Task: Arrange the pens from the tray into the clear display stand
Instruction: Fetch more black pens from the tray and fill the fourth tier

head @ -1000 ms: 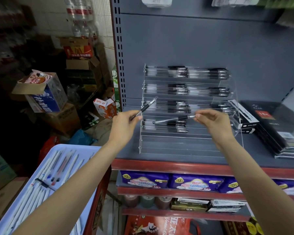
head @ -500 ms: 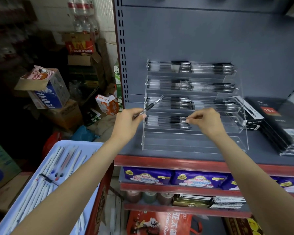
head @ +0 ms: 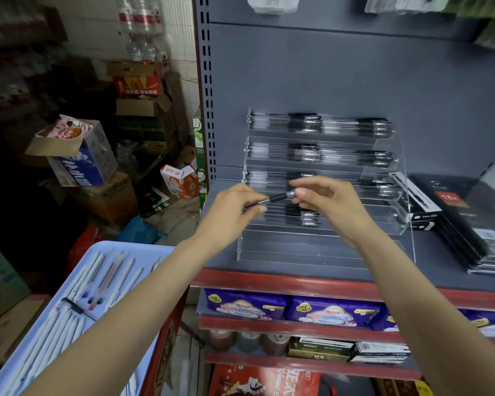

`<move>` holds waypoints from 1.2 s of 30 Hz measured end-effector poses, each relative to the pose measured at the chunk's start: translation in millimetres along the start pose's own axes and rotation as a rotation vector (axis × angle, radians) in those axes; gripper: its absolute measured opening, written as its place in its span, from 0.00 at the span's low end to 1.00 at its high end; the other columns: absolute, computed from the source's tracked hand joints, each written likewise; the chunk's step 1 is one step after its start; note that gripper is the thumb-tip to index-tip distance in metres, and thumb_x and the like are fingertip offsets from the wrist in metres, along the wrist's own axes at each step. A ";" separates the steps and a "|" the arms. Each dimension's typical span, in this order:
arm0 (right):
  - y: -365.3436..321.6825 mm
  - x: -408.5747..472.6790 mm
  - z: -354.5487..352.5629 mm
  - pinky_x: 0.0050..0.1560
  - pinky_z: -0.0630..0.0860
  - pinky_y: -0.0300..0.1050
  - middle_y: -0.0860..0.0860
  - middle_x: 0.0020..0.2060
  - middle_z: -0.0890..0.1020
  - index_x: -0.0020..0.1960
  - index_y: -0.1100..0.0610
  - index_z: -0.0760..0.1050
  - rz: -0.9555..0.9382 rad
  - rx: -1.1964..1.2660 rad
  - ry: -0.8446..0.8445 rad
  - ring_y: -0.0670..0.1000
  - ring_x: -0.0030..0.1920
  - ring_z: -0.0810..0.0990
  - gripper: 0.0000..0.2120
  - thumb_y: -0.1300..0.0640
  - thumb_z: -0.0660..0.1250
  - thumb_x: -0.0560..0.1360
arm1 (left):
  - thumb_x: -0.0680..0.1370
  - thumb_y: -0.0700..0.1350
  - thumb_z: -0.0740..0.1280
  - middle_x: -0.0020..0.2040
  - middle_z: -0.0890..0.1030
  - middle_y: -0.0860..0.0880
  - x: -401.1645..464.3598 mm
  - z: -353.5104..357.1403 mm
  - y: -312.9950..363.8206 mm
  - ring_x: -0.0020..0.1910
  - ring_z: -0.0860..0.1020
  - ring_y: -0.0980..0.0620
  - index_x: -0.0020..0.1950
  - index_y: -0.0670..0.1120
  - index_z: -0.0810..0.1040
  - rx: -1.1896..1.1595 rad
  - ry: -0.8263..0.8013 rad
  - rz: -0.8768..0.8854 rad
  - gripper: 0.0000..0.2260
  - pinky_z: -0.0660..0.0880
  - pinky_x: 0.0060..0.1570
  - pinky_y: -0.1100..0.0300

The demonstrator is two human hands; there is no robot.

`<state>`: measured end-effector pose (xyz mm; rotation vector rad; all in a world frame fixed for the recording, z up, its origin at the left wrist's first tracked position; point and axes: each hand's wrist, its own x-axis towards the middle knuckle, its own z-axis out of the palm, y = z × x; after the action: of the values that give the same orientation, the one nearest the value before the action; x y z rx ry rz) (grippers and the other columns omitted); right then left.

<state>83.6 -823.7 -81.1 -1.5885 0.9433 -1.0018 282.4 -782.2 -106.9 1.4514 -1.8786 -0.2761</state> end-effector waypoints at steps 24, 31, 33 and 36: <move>32.8 4.5 -12.9 0.41 0.72 0.29 0.51 0.40 0.84 0.43 0.58 0.83 0.012 -0.685 0.141 0.48 0.41 0.80 0.02 0.61 0.72 0.71 | 0.75 0.40 0.69 0.64 0.77 0.49 -5.0 12.3 -34.0 0.63 0.74 0.54 0.69 0.49 0.71 -0.342 0.066 -0.384 0.23 0.69 0.67 0.53; 28.7 2.0 5.1 0.41 0.68 0.23 0.50 0.43 0.80 0.45 0.57 0.83 -0.063 -0.762 0.151 0.45 0.41 0.76 0.04 0.62 0.69 0.73 | 0.75 0.41 0.69 0.58 0.80 0.49 -12.5 7.6 -30.3 0.58 0.78 0.54 0.64 0.47 0.75 -0.334 0.081 -0.385 0.17 0.73 0.62 0.55; 24.5 -1.5 23.2 0.42 0.68 0.22 0.49 0.42 0.79 0.46 0.57 0.83 -0.115 -0.734 0.150 0.45 0.40 0.76 0.05 0.63 0.69 0.73 | 0.75 0.41 0.69 0.55 0.81 0.51 -21.8 4.0 -30.9 0.55 0.79 0.55 0.61 0.47 0.77 -0.330 0.079 -0.371 0.14 0.74 0.60 0.56; 19.4 -5.5 61.8 0.42 0.67 0.20 0.47 0.42 0.77 0.48 0.57 0.83 -0.157 -0.696 0.078 0.44 0.40 0.75 0.07 0.64 0.68 0.73 | 0.76 0.40 0.68 0.53 0.81 0.51 -40.8 -6.1 -37.2 0.53 0.79 0.55 0.58 0.46 0.78 -0.279 0.095 -0.377 0.11 0.74 0.57 0.62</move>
<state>137.2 -802.1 -110.9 -2.2354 1.3287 -0.8904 318.0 -756.3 -140.8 1.5824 -1.4169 -0.6115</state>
